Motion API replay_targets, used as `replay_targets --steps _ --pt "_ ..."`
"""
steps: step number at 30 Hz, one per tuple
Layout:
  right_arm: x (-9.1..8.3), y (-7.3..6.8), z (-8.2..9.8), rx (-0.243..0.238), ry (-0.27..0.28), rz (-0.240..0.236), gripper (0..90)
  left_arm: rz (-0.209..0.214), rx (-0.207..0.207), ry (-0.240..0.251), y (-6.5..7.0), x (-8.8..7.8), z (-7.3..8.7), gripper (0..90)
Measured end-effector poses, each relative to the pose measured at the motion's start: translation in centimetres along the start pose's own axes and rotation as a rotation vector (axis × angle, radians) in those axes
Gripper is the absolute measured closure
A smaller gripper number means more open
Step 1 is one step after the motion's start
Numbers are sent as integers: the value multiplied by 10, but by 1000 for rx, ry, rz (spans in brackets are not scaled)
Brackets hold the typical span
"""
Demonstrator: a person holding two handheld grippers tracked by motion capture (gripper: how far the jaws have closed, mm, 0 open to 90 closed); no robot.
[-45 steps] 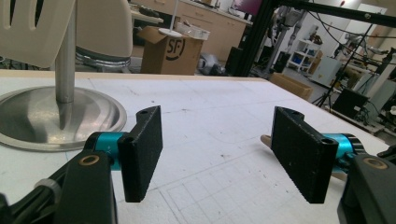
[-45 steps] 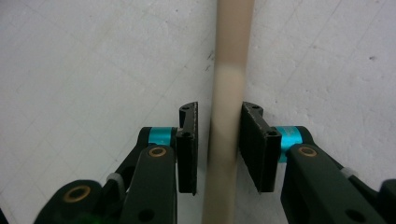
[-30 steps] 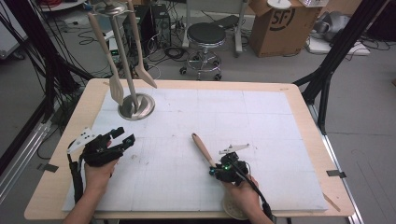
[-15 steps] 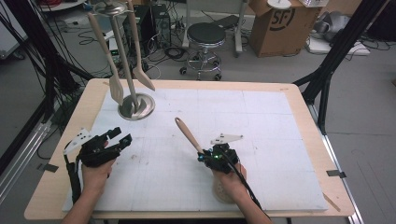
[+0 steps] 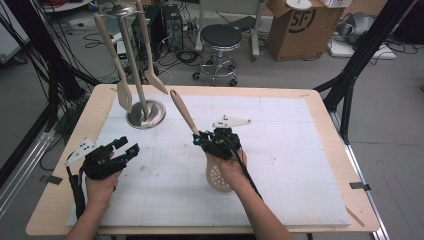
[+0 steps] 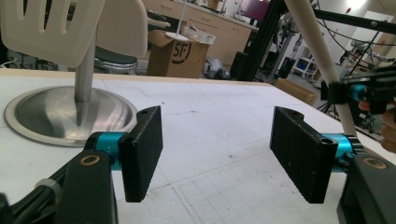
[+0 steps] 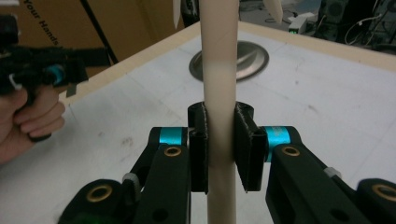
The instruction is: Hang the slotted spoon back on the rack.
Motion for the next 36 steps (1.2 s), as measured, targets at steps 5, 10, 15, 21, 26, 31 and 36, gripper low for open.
replay_targets --steps 5,10,15,21,26,31,36 --pt "6 -1 -22 2 61 -30 778 1 -3 1 0 -1 0 351" --pt "12 -4 -44 -10 124 -70 779 2 -2 -1 0 -1 1 352" --pt "18 -8 -70 -24 166 -86 778 3 -8 4 0 -2 0 352" --pt "21 -13 -99 -41 192 -94 778 3 -10 4 -1 -4 0 352" --pt "24 -22 -127 -66 219 -103 778 6 -11 4 -1 -5 1 353" --pt "30 -27 -142 -70 216 -98 778 8 -12 8 -1 -5 1 353" --pt "39 -35 -156 -71 215 -105 778 13 -14 7 0 -5 1 353"
Point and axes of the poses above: each handheld gripper's, and its own axes: x roughly forward along the jaws, z roughly out of its underside, y roughly to its right, the point moved 8 cm from there along x, roughly forward along the jaws, and after that the axes turned 8 degrees about -y, right-handed, at the moved point
